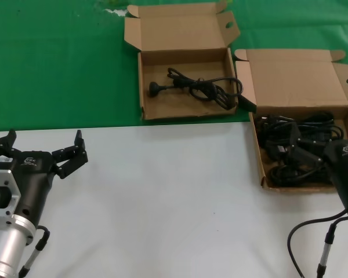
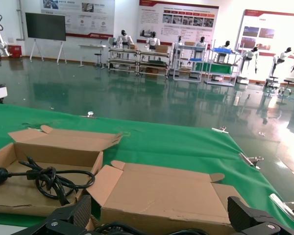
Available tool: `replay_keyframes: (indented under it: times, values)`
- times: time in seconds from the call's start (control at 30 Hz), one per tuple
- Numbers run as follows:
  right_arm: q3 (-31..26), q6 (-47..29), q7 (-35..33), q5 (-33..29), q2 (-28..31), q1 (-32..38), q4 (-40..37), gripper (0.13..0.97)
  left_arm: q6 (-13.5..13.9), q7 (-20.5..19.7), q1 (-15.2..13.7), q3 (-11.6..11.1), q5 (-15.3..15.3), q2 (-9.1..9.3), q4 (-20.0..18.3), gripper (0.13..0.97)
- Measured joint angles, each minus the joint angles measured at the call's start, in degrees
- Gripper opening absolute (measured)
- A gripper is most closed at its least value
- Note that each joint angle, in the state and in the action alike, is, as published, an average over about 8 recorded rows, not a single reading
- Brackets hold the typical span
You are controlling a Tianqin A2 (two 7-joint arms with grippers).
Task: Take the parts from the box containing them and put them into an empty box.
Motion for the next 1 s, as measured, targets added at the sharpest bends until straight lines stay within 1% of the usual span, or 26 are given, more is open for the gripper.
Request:
replay_keyframes:
  times: [1.0]
  values:
    - [0.0, 0.0, 0.0, 0.0, 0.0, 0.0, 0.0, 0.966, 0.0, 0.0, 0.0, 0.0, 0.0, 0.00, 0.0, 0.966]
